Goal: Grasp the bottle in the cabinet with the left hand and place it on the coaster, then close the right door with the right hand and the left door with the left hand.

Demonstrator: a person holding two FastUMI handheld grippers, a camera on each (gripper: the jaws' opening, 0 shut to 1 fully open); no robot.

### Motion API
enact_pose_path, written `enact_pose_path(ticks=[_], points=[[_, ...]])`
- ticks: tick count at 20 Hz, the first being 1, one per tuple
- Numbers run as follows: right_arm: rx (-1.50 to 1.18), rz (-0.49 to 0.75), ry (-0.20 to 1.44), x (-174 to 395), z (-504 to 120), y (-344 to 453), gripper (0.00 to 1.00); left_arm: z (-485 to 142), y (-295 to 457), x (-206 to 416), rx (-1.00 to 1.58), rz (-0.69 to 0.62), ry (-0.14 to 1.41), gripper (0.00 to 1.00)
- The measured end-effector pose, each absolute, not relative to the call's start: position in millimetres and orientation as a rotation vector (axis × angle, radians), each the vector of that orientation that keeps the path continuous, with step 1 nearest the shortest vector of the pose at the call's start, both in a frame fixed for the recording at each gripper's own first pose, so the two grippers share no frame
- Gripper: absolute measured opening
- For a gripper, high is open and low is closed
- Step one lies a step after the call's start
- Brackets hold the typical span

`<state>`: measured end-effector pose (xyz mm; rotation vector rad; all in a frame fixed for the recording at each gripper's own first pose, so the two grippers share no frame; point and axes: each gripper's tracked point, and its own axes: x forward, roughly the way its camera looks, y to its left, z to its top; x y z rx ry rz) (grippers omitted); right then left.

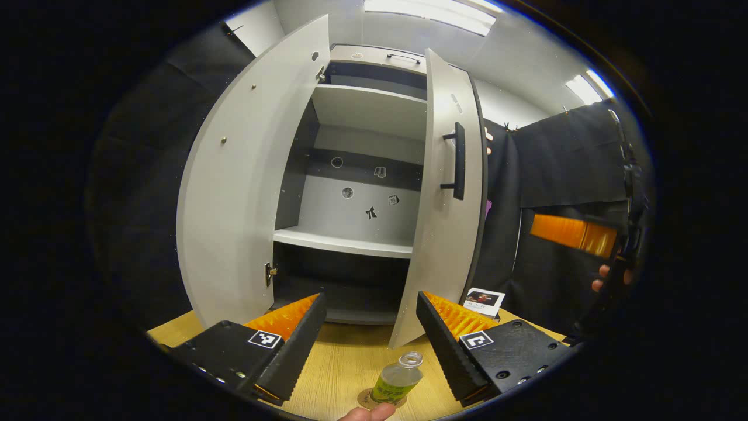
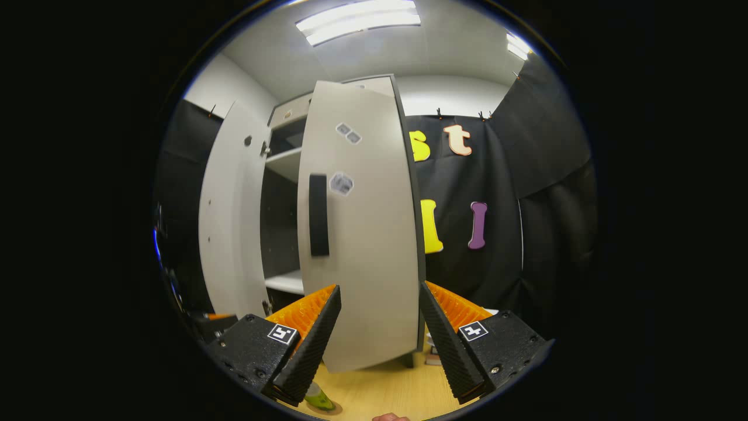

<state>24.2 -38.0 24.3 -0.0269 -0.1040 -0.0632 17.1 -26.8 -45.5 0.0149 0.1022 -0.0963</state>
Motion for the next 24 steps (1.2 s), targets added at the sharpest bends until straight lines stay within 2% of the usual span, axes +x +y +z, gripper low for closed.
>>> enact_pose_path(ticks=[2, 4, 6, 7, 10, 14, 20, 21, 24], points=[[-0.079, -0.082, -0.084, 22, -3, -41, 0.83, -47, -31, 17, 0.014, -0.111, 0.109, 0.95], [-0.088, -0.049, -0.032, 24, -24, -28, 0.83, -50, -37, 16, -0.005, -0.13, 0.134, 0.95], [-0.064, -0.014, -0.036, 27, -21, -18, 0.83, -38, -40, 12, -0.049, -0.145, 0.123, 0.99], [-0.053, 0.0, -0.049, 28, -17, -13, 0.83, -28, -37, 11, -0.063, -0.14, 0.1, 0.95], [-0.039, 0.035, -0.075, 34, -9, -4, 0.83, 8, -15, 6, -0.069, -0.093, 0.032, 0.95], [-0.04, 0.078, -0.066, 42, -10, 6, 0.83, 59, 51, -17, -0.026, 0.069, -0.059, 0.95], [-0.031, 0.097, -0.051, 44, -13, 11, 0.83, 128, 185, -30, 0.169, 0.441, -0.193, 0.95], [-0.03, 0.09, -0.055, 43, -12, 9, 0.83, 135, 203, -27, 0.177, 0.495, -0.204, 1.0], [-0.033, 0.062, -0.066, 39, -8, -1, 0.83, 138, 233, -2, 0.145, 0.546, -0.186, 1.0]])
